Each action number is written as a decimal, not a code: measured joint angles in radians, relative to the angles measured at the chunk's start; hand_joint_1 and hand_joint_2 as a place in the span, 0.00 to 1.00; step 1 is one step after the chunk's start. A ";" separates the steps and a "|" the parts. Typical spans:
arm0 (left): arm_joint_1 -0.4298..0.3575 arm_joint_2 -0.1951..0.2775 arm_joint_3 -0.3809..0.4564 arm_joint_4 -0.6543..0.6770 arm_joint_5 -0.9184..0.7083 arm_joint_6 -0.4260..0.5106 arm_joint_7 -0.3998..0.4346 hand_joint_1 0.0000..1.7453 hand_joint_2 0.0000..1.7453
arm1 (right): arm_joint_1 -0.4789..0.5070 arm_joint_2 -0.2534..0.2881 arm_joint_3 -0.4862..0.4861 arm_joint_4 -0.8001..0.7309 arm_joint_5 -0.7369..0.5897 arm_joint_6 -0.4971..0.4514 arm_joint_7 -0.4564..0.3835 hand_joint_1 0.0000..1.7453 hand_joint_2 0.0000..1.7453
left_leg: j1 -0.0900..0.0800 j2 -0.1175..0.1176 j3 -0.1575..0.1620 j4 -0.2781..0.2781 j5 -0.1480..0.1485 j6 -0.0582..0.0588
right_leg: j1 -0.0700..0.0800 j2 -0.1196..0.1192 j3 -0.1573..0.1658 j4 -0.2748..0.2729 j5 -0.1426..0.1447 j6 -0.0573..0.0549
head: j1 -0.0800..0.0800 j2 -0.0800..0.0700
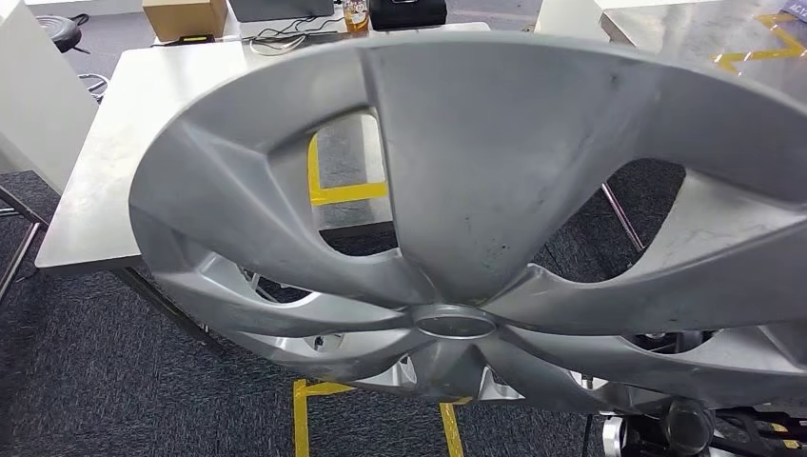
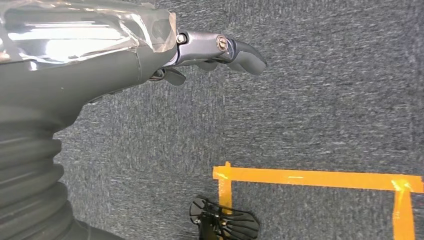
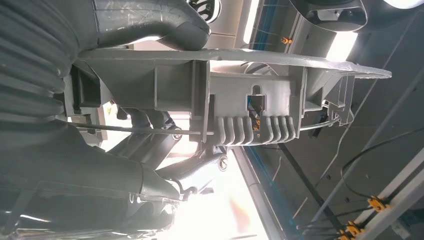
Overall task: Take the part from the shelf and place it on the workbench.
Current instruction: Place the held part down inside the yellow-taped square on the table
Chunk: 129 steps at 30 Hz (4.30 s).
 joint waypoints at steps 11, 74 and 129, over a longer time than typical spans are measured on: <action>-0.003 0.000 0.004 0.007 -0.001 0.003 -0.002 0.00 1.00 | -0.002 0.000 0.002 0.002 0.004 0.002 0.003 0.98 1.00 | -0.005 -0.006 0.039 0.014 -0.059 -0.036 | 0.002 0.000 0.082 -0.246 0.142 -0.008 | 0.000 0.000; -0.006 -0.011 0.024 0.013 -0.012 -0.003 -0.005 0.00 1.00 | -0.010 0.000 0.025 -0.016 0.025 -0.017 0.006 0.98 1.00 | 0.000 -0.006 0.041 0.051 -0.093 -0.050 | -0.001 -0.001 0.088 -0.251 0.143 -0.020 | -0.002 0.000; -0.003 -0.032 0.068 -0.016 -0.048 -0.036 -0.007 0.00 1.00 | -0.025 -0.014 0.018 -0.026 0.041 -0.033 0.003 0.98 1.00 | -0.005 -0.009 -0.005 0.017 -0.011 -0.018 | -0.001 -0.001 0.061 -0.193 0.106 0.028 | 0.003 0.000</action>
